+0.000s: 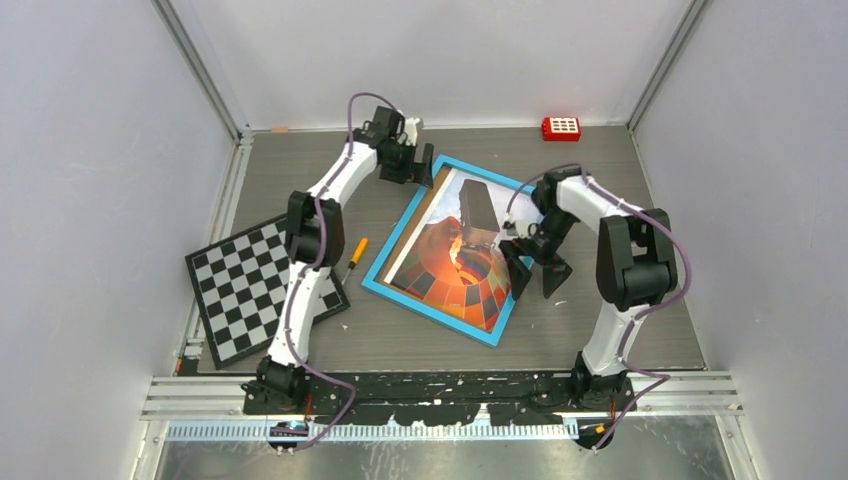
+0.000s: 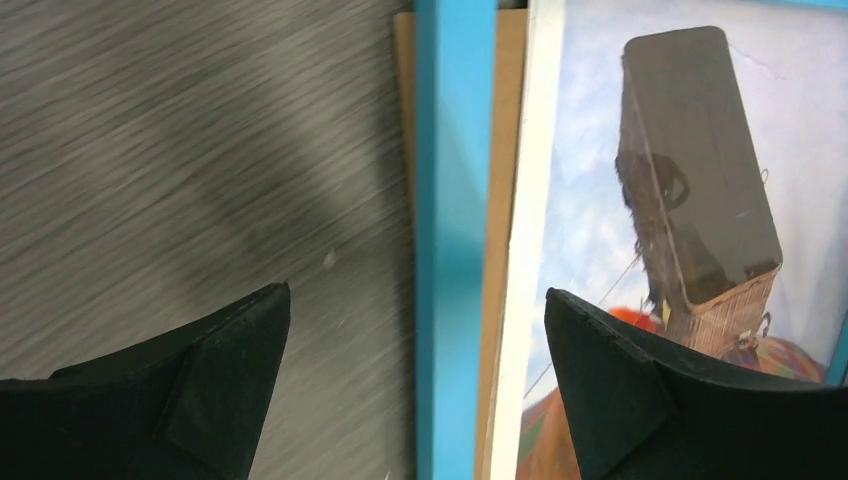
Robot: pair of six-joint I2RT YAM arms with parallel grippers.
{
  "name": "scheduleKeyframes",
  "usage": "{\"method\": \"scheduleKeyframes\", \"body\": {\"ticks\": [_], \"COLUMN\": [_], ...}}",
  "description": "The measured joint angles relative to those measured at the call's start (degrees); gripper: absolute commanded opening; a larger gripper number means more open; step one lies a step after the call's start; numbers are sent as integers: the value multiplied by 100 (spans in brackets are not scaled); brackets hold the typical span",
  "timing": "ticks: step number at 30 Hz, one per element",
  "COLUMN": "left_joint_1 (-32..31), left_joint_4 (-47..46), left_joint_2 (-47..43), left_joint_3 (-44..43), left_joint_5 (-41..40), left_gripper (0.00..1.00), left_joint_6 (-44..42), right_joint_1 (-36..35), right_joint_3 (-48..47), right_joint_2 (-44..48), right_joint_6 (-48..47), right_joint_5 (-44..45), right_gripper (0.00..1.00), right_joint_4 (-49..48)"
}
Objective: Take the photo out of the frame
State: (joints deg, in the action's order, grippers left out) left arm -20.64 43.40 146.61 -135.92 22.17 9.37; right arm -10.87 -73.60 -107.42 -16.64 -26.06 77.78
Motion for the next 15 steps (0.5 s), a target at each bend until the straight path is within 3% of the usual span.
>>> {"method": "scheduleKeyframes", "body": {"ticks": [4, 9, 12, 15], "left_joint_1": [155, 219, 216, 192], "left_joint_4": [-57, -625, -1204, -1873], "left_joint_2": [-881, -3512, -5130, -6190], "left_joint_3": [927, 3748, 5451, 6872], "left_joint_5": [-181, -144, 83, 280], "left_gripper": [100, 100, 100, 100], "left_joint_6": [-133, 306, 973, 1633], "right_joint_1": [498, 833, 807, 798], "right_joint_3": [-815, -2852, -4159, -5383], "right_joint_2": [103, -291, -933, -1832], "right_joint_6": [-376, -284, -52, 208], "right_joint_5": [59, 55, 79, 149], "right_gripper": [100, 100, 100, 100], "right_joint_4": [605, 518, 177, -229]}}
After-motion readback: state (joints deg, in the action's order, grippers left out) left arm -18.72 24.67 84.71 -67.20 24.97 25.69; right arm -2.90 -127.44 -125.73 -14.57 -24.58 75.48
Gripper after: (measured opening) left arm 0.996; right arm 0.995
